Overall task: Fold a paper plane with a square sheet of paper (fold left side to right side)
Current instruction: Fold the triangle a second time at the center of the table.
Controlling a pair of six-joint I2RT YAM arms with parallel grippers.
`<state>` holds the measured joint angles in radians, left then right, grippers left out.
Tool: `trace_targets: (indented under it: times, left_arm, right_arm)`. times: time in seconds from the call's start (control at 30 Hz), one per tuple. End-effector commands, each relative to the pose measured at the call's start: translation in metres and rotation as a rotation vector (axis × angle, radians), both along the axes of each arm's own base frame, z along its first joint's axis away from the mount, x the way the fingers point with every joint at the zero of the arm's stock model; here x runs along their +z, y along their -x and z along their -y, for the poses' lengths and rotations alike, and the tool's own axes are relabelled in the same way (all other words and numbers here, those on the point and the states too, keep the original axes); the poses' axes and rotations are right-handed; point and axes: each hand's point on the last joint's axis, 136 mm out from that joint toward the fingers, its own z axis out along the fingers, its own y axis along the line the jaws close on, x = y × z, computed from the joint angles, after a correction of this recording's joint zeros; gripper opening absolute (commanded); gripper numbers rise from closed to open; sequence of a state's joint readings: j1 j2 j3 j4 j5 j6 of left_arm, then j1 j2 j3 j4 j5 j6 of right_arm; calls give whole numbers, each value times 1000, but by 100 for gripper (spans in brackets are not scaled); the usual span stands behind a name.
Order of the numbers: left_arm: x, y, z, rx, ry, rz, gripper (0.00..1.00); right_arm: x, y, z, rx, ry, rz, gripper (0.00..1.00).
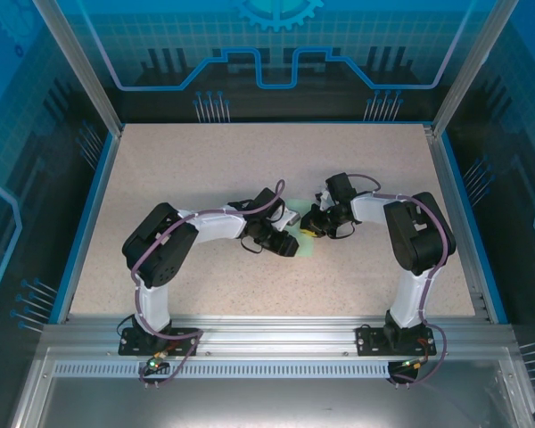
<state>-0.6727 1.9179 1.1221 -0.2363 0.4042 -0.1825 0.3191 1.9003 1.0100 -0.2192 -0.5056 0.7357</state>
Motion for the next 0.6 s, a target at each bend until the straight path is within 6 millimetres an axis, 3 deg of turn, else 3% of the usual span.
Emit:
trace_targets:
  times: [0.0, 0.33, 0.57]
  left_arm:
    - [-22, 11, -12, 2, -66, -34, 41]
    - [-34, 31, -33, 24, -108, -75, 39]
    - [-27, 48, -42, 49, -80, -88, 39]
  right_arm:
    - [-30, 20, 20, -11, 107, -104, 14]
    - [-29, 20, 20, -8, 108, -103, 14]
    - [-30, 21, 20, -7, 106, -106, 14]
